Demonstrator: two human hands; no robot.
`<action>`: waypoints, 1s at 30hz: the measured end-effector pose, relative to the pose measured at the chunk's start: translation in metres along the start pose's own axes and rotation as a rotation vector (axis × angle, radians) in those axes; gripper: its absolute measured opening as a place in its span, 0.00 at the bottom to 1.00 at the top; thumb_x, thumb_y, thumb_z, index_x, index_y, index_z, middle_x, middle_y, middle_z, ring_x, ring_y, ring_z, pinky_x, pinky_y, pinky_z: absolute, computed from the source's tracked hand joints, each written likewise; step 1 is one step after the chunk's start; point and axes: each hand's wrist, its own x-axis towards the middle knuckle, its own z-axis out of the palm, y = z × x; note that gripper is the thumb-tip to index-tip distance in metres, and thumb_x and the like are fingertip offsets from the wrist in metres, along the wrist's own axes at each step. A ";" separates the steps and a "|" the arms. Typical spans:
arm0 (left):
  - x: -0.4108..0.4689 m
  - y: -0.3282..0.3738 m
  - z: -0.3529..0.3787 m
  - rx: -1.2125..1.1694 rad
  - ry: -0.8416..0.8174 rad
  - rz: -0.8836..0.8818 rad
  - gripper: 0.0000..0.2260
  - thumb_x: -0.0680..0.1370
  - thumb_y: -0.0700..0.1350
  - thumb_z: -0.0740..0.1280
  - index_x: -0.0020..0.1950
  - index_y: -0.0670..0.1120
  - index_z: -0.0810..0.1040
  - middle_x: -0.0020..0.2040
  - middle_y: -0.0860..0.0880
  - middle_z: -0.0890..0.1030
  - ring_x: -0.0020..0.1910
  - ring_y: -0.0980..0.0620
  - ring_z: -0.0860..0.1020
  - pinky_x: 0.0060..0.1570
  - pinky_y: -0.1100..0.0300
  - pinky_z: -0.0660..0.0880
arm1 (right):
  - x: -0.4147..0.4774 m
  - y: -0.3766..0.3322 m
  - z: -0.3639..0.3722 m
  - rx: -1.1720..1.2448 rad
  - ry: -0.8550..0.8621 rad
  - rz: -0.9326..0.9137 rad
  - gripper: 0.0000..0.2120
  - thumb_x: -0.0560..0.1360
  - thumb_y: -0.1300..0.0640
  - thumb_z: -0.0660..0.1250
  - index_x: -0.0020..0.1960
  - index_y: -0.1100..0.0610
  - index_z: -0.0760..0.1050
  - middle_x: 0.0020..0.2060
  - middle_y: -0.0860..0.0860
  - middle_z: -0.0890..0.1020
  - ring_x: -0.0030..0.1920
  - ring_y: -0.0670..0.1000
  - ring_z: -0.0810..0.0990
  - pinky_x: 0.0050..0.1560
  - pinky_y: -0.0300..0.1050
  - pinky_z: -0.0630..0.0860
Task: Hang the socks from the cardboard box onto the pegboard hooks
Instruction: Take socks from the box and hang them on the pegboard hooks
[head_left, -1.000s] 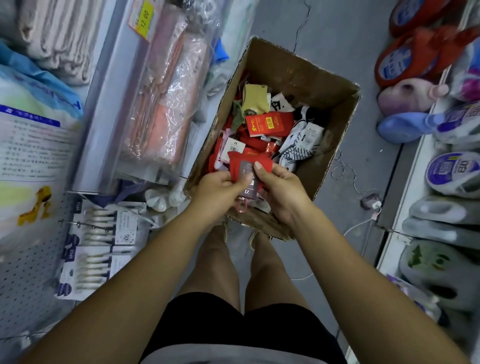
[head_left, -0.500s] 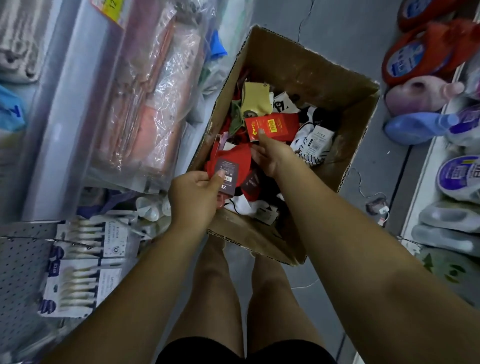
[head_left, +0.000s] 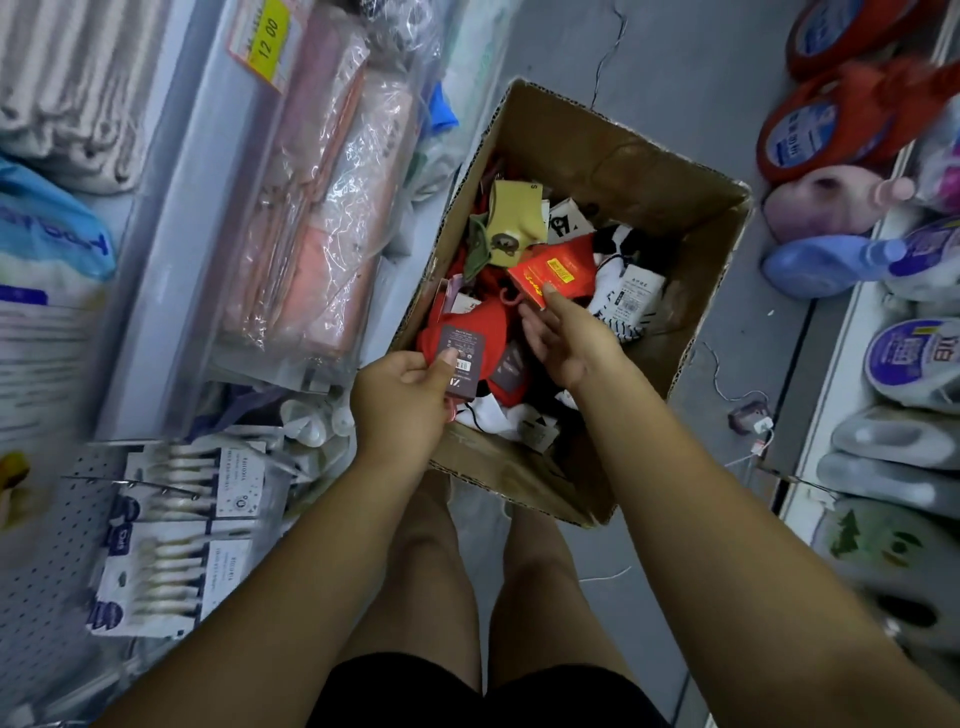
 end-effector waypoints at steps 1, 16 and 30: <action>-0.004 0.003 -0.003 -0.016 -0.013 -0.005 0.09 0.77 0.49 0.74 0.46 0.43 0.82 0.42 0.45 0.87 0.42 0.44 0.86 0.47 0.46 0.84 | -0.019 -0.001 -0.006 0.001 -0.020 0.002 0.12 0.79 0.55 0.70 0.60 0.58 0.76 0.52 0.53 0.85 0.45 0.46 0.86 0.42 0.38 0.82; -0.117 0.061 -0.052 -0.124 -0.317 0.111 0.08 0.74 0.41 0.78 0.47 0.42 0.80 0.37 0.47 0.87 0.34 0.52 0.84 0.33 0.60 0.77 | -0.227 0.042 -0.038 -0.142 -0.203 -0.139 0.08 0.77 0.54 0.72 0.46 0.58 0.78 0.39 0.55 0.84 0.37 0.48 0.83 0.40 0.39 0.81; -0.258 0.067 -0.075 -0.443 -0.119 0.185 0.08 0.73 0.39 0.75 0.47 0.39 0.78 0.35 0.44 0.85 0.29 0.53 0.82 0.28 0.64 0.78 | -0.289 -0.009 -0.090 -1.180 -0.607 -1.518 0.25 0.71 0.51 0.76 0.66 0.57 0.80 0.69 0.52 0.77 0.73 0.50 0.72 0.74 0.58 0.67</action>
